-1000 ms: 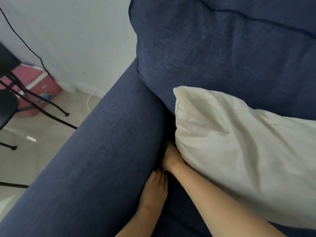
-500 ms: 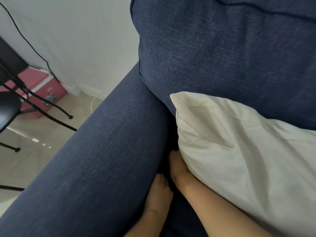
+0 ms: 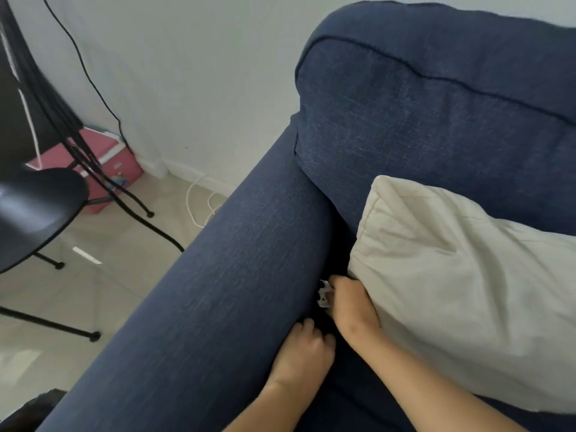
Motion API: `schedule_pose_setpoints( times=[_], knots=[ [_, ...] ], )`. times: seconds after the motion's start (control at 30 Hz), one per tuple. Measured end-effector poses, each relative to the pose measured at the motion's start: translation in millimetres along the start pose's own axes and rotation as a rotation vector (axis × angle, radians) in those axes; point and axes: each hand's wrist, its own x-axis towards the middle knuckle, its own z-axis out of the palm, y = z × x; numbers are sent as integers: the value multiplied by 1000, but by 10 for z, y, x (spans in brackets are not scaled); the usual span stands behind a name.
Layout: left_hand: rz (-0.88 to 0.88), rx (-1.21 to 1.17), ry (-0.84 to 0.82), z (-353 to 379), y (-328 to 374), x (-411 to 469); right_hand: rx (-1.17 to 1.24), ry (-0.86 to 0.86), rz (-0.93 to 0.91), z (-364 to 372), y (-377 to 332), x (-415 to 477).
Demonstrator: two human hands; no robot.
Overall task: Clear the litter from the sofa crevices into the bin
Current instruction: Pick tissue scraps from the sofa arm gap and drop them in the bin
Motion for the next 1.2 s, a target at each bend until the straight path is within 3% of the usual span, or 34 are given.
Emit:
schedule_pose_setpoints(
  times=[0.07, 0.13, 0.3, 0.37, 0.5, 0.63, 0.87, 1.03, 1.2],
  knots=[
    [19, -57, 39, -144, -61, -225, -293, 22, -166, -46, -31, -88],
    [27, -107, 52, -275, -133, -449, -389, 82, -234, -110, -87, -169],
    [43, -256, 144, -438, -432, -1088, -204, 170, -246, -188, -472, -454],
    [8, -343, 266, -446, -658, -1384, -166, 192, -279, -126, -691, -638],
    [-140, -420, 455, -364, -1257, -2059, -251, 188, -493, 346, -1220, -1141],
    [-327, -425, 362, 81, -1904, -2797, -304, 107, -679, 1219, -1739, -1699],
    [-709, -546, 166, 999, -2463, -4148, -364, -192, -642, 2748, -2018, -2557],
    [-936, -723, 170, 1811, -2631, -4573, -551, -389, -541, 3529, -1709, -2846],
    [-1093, -973, 209, 2320, -2674, -4636, -542, -466, -401, 4024, -1337, -2937]
  ],
)
